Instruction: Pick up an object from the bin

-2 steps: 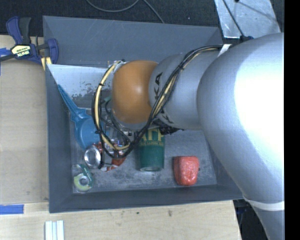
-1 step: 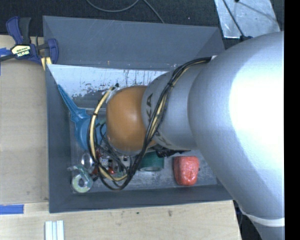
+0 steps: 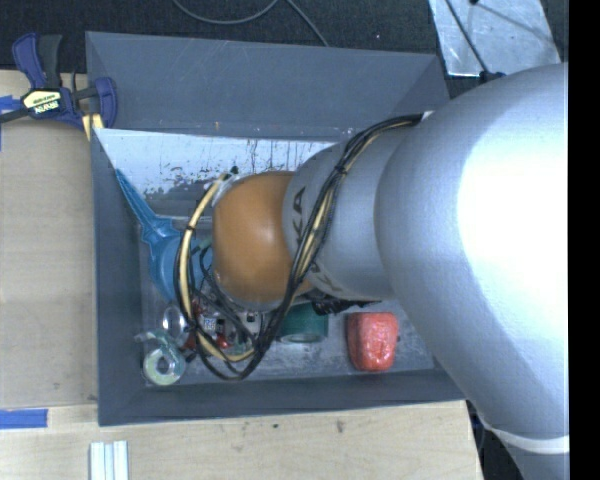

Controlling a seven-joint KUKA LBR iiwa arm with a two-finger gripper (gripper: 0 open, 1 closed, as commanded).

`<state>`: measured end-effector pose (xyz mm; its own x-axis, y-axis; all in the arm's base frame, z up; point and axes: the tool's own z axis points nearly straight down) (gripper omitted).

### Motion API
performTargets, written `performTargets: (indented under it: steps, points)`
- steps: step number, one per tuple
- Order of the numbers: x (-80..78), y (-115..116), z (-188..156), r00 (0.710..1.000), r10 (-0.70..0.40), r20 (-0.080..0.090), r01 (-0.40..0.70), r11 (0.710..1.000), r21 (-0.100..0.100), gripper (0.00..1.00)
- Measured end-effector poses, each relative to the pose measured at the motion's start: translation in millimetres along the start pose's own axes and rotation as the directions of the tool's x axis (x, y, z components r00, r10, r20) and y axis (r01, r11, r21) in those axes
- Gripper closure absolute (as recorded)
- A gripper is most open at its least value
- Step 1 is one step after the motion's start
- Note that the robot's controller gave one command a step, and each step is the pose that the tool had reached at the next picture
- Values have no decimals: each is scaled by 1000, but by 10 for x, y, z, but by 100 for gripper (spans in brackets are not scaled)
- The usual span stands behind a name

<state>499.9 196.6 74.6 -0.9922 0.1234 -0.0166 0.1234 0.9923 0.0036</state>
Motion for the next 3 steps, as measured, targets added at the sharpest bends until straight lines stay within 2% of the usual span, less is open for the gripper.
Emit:
performTargets:
  steps: [1,2,3]
  points:
    - [45,35,-422,1000,2,-10,-2,1000,4,100]
    - [-30,126,-841,1000,-7,0,7,1000,-1,100]
    - [-85,208,-1217,1000,-24,-6,24,1000,2,100]
